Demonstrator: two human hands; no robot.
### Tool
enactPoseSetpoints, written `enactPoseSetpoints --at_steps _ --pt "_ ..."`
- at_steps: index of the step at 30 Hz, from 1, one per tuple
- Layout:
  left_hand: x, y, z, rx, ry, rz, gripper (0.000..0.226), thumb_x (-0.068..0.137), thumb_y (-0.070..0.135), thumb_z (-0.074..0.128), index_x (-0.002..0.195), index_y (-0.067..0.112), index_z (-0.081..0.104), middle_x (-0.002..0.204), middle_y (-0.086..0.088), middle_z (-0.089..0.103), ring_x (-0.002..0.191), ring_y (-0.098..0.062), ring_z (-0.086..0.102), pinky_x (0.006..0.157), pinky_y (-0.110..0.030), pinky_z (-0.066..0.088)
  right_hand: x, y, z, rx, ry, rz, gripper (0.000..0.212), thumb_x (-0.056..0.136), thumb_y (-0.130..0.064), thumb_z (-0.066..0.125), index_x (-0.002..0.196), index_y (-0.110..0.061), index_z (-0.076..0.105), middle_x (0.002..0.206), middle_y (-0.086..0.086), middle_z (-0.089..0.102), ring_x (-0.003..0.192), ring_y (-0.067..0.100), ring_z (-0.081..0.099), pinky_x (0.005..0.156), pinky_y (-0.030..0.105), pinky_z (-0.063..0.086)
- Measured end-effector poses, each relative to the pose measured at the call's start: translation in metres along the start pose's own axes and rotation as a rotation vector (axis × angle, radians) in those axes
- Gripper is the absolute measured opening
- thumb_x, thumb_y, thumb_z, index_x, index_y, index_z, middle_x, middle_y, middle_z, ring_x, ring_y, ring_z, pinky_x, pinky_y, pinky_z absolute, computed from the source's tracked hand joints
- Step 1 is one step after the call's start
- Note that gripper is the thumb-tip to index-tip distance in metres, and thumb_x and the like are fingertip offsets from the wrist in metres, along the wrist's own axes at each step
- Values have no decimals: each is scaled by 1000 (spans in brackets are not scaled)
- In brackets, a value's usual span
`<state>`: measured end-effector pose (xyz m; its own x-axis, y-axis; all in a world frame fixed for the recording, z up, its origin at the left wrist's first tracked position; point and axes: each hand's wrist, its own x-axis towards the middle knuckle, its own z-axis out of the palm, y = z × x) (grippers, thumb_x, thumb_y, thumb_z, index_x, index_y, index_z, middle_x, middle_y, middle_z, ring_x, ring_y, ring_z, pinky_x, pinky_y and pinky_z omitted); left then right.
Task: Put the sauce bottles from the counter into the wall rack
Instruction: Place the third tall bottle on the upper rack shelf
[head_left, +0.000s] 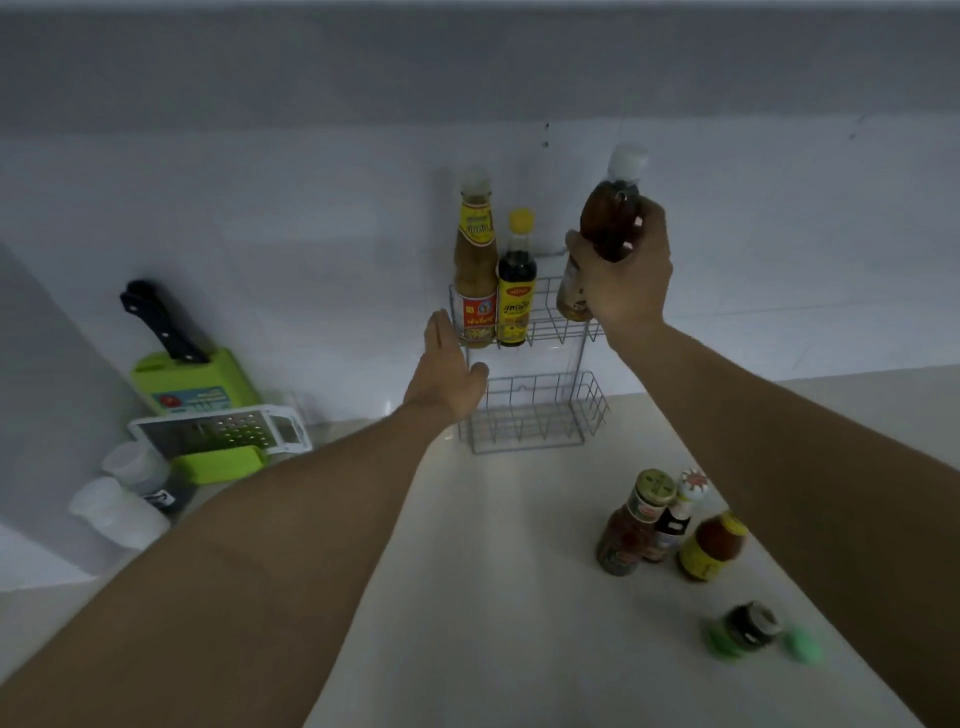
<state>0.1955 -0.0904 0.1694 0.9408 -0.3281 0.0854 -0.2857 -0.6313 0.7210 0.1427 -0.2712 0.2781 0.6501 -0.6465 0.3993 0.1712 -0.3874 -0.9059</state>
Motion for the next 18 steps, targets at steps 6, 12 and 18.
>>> enactPoseSetpoints --at_steps 6,12,18 --pt "8 5 -5 -98 -125 -27 86 94 27 54 159 26 -3 164 -2 20 145 -27 33 116 -46 35 28 1 21 -78 -144 -18 62 76 -30 80 131 -25 52 117 -2 67 97 15 66 96 39 55" --pt "8 3 -11 -47 -144 0 85 96 27 52 158 28 -5 165 1 20 146 -24 32 118 -41 32 26 33 35 -71 -238 104 57 79 -31 80 127 -21 53 112 -1 64 104 23 64 97 45 53" --pt "6 2 -8 -39 -126 8 85 97 27 53 157 32 -7 165 1 22 143 -27 37 116 -43 35 34 52 34 -105 -408 133 32 78 -22 73 106 -17 59 101 5 69 95 22 68 89 48 57"
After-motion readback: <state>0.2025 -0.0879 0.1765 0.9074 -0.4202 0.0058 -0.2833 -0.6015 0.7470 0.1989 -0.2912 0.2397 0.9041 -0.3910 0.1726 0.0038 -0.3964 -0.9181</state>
